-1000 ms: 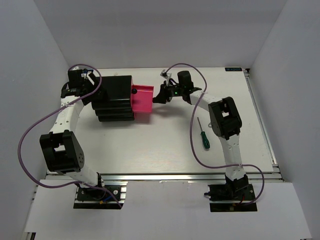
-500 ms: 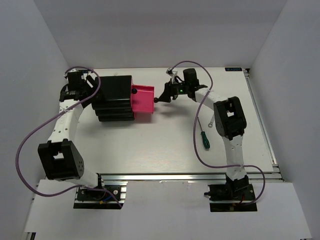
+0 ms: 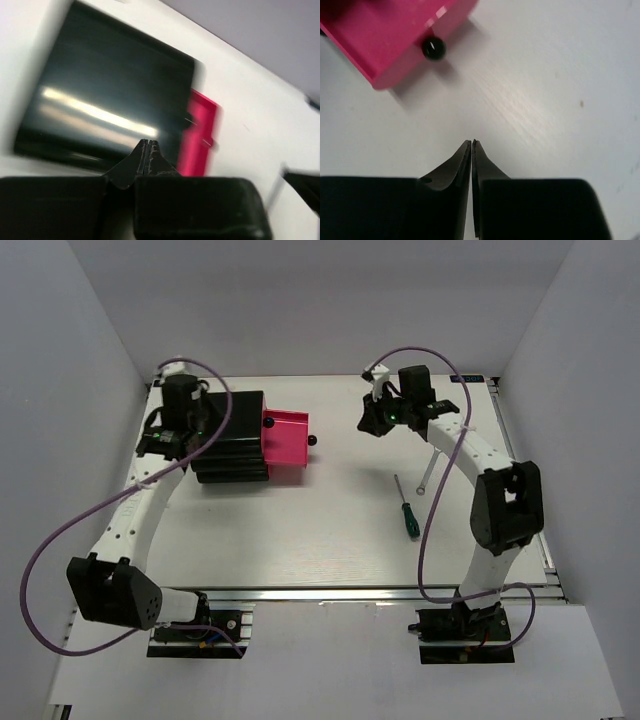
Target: Sort the tools into containers
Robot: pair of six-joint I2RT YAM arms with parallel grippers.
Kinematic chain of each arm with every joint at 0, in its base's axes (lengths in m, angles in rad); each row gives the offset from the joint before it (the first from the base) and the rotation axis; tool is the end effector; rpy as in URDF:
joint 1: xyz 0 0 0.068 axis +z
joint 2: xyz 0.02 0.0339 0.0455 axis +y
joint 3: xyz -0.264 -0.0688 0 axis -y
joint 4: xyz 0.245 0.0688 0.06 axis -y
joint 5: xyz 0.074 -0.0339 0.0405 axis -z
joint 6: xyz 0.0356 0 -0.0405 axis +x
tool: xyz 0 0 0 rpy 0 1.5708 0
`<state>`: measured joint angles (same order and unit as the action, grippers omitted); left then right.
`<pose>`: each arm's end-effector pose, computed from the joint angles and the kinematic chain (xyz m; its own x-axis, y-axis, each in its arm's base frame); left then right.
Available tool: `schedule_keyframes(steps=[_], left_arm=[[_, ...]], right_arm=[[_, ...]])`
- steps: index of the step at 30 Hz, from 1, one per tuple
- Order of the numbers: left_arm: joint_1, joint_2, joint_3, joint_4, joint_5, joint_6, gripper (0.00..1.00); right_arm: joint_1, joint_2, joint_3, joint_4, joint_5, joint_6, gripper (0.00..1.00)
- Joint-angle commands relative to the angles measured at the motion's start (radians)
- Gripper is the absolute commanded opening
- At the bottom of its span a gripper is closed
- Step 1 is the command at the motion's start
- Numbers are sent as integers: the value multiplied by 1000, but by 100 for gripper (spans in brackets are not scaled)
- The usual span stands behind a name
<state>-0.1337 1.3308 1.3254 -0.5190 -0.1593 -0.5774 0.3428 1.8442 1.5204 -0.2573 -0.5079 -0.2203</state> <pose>0.2952 -0.0340 0.3740 -0.4133 -0.4882 -0.7686 -0.2746 0.8717 -0.4060 0.3996 0.1610 0.2889 -0.3567 -0.3300 -0.8740 -0.7732 0.6294 0.0779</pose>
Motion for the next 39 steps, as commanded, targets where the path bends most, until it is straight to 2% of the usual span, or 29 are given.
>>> schedule_keyframes(steps=[1,2,3,4,5,6,8,12,15,19,22,31,34,35,37,38,39], left_arm=[[-139,-4,29,98,101,50,6],[-203,2,25,114,119,59,13],[-231,5,17,129,136,74,36],[-256,7,-1,151,138,77,48],[-288,11,-14,161,139,79,56],[-296,10,-26,174,148,80,65],[-302,4,-58,206,159,79,69],[-303,16,-52,215,204,97,71],[-305,28,-43,212,222,105,72],[-305,24,-55,224,236,99,72],[-305,13,-68,223,234,94,72],[-307,-44,-104,195,188,77,72],[-307,-56,-110,189,179,71,72],[-307,-59,-111,188,176,70,72],[-307,-64,-109,182,175,70,72],[-307,-68,-103,180,173,73,72],[-307,-70,-100,172,135,77,72]], right_arm=[[-1,-91,-90,-232,230,-15,8],[-1,-114,-118,-293,236,-8,10],[-2,-167,-149,-316,236,-7,21],[-2,-196,-182,-329,247,-1,29],[-1,-230,-250,-338,262,5,37],[-1,-290,-279,-355,270,3,54],[-2,-365,-372,-352,321,12,77],[-4,-439,-503,-339,426,41,79],[-13,-459,-584,-313,492,96,74],[-25,-439,-634,-249,508,125,66],[-25,-378,-622,-234,545,163,63],[-25,-243,-595,-207,516,229,51],[-25,-226,-606,-206,516,243,37],[-25,-226,-611,-204,516,243,26],[-25,-229,-609,-211,516,236,13],[-25,-235,-605,-214,481,225,2],[-27,-243,-583,-218,467,219,0]])
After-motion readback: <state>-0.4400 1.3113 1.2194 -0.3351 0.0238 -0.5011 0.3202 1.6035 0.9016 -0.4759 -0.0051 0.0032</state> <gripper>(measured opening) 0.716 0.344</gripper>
